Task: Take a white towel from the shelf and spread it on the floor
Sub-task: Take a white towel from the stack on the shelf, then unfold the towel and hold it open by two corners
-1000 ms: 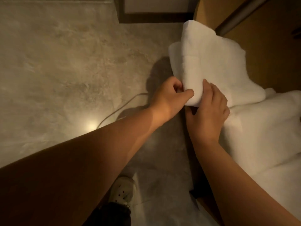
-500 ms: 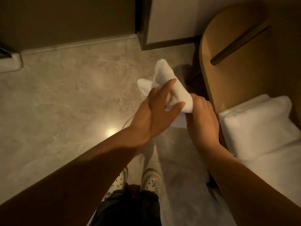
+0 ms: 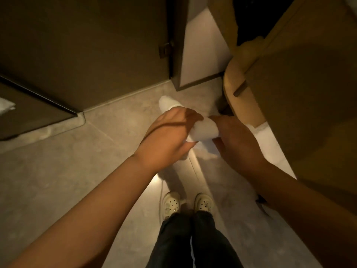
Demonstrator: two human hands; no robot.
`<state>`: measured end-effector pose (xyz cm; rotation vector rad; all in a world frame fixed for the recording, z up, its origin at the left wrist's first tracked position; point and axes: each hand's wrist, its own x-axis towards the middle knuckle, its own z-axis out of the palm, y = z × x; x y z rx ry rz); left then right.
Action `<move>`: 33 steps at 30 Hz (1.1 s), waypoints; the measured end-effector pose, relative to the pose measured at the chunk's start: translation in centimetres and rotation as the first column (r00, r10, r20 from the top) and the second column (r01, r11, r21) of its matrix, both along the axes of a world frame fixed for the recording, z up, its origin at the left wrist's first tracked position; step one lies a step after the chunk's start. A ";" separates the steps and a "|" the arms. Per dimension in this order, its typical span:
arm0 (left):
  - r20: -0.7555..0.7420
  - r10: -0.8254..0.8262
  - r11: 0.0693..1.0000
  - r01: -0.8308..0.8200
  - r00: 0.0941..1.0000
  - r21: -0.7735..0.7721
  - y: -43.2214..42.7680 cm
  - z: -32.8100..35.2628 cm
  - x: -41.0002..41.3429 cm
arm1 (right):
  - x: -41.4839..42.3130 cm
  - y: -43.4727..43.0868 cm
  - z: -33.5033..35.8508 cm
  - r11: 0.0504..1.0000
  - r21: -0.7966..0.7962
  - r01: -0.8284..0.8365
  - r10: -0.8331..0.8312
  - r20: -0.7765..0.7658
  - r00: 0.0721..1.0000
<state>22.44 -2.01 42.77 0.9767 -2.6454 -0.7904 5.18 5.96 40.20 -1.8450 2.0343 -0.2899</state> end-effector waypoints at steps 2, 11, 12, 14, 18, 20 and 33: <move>-0.033 -0.001 1.000 0.000 0.999 -0.030 0.5 4.3 0.7 | 0.1 0.4 4.4 0.999 -0.044 -0.005 0.005 0.000 1.000; -0.161 -0.002 0.986 -0.025 0.987 -0.167 4.7 20.6 1.8 | 1.0 5.8 20.4 0.965 -0.255 0.055 -0.021 0.137 0.990; -0.156 -0.011 0.982 -0.018 0.988 -0.186 5.2 21.8 1.7 | 1.0 6.7 21.3 0.964 -0.253 0.082 -0.043 0.156 0.987; -0.157 -0.049 0.976 0.014 0.986 -0.216 5.9 23.8 1.7 | 1.0 8.3 22.9 0.956 -0.258 0.140 -0.096 0.177 0.980; -0.184 -0.158 0.956 0.103 0.970 -0.275 7.3 26.9 1.7 | 0.2 12.0 24.9 0.941 -0.256 0.222 -0.165 0.226 0.960; -0.173 -0.191 0.945 0.133 0.966 -0.300 8.1 28.1 1.4 | -0.4 14.1 25.5 0.939 -0.243 0.241 -0.182 0.243 0.953; -0.158 -0.523 0.823 0.449 0.837 -0.347 18.5 33.9 -6.9 | -5.1 31.7 28.4 0.799 -0.239 0.552 -0.513 0.208 0.833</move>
